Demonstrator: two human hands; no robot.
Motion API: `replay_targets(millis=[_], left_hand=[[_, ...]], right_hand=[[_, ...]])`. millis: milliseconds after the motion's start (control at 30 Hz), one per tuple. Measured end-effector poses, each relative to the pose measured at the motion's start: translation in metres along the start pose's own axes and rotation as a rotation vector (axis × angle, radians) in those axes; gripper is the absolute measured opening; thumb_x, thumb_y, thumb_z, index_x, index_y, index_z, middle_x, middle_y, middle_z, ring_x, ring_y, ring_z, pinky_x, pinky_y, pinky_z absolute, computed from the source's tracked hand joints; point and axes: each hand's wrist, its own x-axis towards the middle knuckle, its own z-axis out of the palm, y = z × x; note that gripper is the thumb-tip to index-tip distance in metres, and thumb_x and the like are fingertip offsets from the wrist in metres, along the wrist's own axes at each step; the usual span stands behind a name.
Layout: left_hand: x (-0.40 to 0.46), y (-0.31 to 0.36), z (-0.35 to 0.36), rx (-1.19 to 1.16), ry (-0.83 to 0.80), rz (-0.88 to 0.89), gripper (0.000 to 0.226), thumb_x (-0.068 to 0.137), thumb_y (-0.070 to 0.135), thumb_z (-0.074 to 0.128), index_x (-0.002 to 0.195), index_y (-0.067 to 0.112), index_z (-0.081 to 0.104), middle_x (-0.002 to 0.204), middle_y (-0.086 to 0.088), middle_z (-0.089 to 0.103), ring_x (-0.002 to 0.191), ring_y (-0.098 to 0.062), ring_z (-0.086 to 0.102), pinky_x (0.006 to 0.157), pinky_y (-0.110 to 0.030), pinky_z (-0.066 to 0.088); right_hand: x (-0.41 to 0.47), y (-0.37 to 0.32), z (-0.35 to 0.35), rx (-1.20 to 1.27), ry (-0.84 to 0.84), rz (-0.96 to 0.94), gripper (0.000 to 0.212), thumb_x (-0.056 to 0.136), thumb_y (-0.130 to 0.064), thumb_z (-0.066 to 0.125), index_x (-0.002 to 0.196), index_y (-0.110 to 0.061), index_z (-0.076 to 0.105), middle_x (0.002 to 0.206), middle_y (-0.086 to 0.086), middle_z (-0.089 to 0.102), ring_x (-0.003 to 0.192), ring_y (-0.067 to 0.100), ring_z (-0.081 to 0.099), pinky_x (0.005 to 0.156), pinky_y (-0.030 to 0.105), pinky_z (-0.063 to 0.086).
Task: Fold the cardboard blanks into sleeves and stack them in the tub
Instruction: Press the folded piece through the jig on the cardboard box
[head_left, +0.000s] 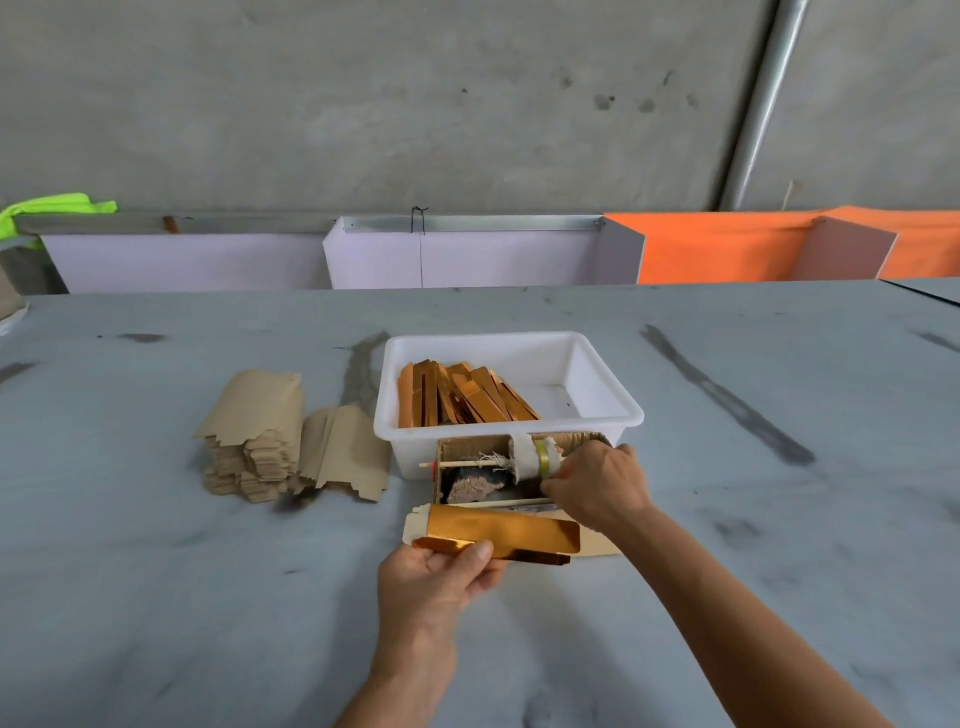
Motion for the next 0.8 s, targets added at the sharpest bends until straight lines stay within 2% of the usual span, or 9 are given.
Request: replay_targets(millis=[133,333,500,600,800], left_hand=[[-0.002,0.0,0.001,-0.001,-0.024,-0.021,0.018,0.075,-0.011,0.069,0.088,0.001,0.064,0.075,-0.015,0.073,0.068,-0.03,0.071,0.052,-0.025,0.055],[0.0,-0.001,-0.001,0.006,-0.006,-0.047,0.017,0.075,-0.009,0.07,0.088,0.001,0.064,0.074,-0.012,0.073,0.069,-0.028,0.072,0.052,-0.025,0.055],[0.0,-0.002,0.001,-0.001,-0.002,-0.055,0.016,0.074,-0.01,0.07,0.086,0.0,0.064,0.075,-0.013,0.073,0.068,-0.027,0.072,0.052,-0.025,0.056],[-0.001,-0.004,0.004,0.005,-0.003,-0.057,0.018,0.074,-0.012,0.07,0.084,0.002,0.064,0.073,-0.011,0.073,0.066,-0.025,0.072,0.051,-0.024,0.055],[0.001,-0.007,0.009,0.044,0.018,-0.03,0.02,0.072,-0.012,0.072,0.082,0.004,0.064,0.07,-0.006,0.073,0.065,-0.021,0.071,0.053,-0.023,0.055]], right_hand=[[0.005,0.001,0.002,0.021,-0.039,0.062,0.023,0.082,-0.031,0.063,0.098,-0.013,0.061,0.089,0.001,0.055,0.103,0.022,0.046,0.074,0.026,0.034],[0.005,-0.004,0.005,0.047,0.008,0.117,0.033,0.079,-0.031,0.069,0.105,-0.012,0.062,0.095,0.002,0.056,0.097,0.02,0.043,0.075,0.028,0.04],[0.007,-0.004,0.005,0.108,0.017,0.157,0.033,0.077,-0.025,0.071,0.106,-0.012,0.063,0.097,0.005,0.062,0.1,0.022,0.053,0.082,0.034,0.052],[0.007,-0.007,0.001,0.178,-0.012,0.195,0.033,0.075,-0.022,0.072,0.105,-0.01,0.062,0.095,0.006,0.064,0.097,0.023,0.059,0.081,0.037,0.055],[0.011,-0.007,-0.012,0.305,-0.051,0.172,0.03,0.082,-0.015,0.07,0.11,-0.008,0.064,0.099,0.007,0.064,0.086,0.018,0.061,0.078,0.031,0.057]])
